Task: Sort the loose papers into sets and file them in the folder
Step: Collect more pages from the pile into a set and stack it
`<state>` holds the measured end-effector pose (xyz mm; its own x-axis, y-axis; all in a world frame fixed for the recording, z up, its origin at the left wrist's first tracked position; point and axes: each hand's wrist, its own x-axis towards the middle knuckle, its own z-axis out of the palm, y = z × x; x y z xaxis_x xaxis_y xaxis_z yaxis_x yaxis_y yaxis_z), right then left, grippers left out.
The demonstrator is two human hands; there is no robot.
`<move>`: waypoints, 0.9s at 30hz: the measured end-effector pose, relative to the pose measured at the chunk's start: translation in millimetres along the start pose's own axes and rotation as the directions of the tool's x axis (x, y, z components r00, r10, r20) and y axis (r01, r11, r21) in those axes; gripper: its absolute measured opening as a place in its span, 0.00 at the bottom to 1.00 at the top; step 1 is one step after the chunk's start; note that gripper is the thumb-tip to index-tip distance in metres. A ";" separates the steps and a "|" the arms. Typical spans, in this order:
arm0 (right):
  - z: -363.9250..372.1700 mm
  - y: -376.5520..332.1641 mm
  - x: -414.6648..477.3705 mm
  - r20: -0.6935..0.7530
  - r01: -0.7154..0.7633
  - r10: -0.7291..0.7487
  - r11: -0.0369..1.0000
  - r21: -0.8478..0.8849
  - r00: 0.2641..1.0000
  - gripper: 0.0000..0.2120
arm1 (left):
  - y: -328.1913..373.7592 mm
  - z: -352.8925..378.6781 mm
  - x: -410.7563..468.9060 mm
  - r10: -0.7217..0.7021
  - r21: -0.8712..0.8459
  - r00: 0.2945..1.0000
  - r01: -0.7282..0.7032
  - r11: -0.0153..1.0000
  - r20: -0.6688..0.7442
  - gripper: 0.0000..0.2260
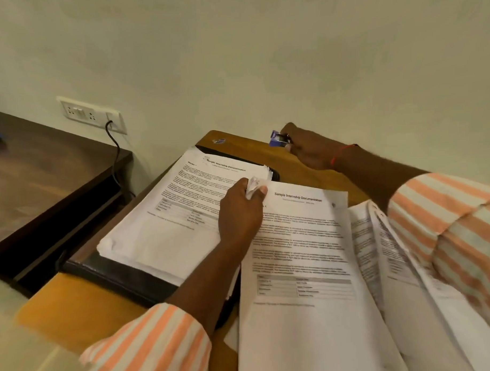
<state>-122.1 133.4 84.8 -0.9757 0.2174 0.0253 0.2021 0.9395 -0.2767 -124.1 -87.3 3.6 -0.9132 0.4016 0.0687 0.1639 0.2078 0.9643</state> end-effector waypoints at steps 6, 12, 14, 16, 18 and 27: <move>-13.2 -34.8 -71.5 0.201 0.161 -0.132 0.978 -0.134 0.971 0.23 | 3.7 1.6 -13.5 0.089 0.007 0.996 -0.089 0.996 -0.031 0.23; -21.4 -53.0 -93.2 0.206 0.267 -0.212 0.918 -0.293 0.955 0.24 | 6.2 0.3 -15.7 0.180 0.013 0.984 -0.180 0.984 -0.019 0.13; -21.4 -56.0 -93.1 0.216 0.278 -0.206 0.879 -0.389 0.954 0.24 | 8.3 0.3 -17.8 0.206 0.019 0.978 -0.206 0.978 -0.018 0.12; -21.4 -59.5 -91.3 0.236 0.304 -0.218 0.845 -0.440 0.947 0.24 | 9.0 0.8 -18.5 0.230 0.019 0.973 -0.230 0.973 -0.014 0.13; -21.8 -62.6 -89.2 0.266 0.340 -0.237 0.818 -0.464 0.934 0.23 | 8.5 0.6 -19.6 0.254 0.002 0.967 -0.254 0.967 -0.009 0.10; -24.7 -65.2 -82.0 0.342 0.394 -0.248 0.789 -0.471 0.906 0.18 | 0.6 2.4 -12.1 0.225 -0.064 0.973 -0.221 0.973 0.059 0.13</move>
<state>-53.2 60.8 124.5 -0.9632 -0.1270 -0.2370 -0.1856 0.9518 0.2443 -112.0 -89.9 2.7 -0.8294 0.4899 0.2687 0.3374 0.0560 0.9397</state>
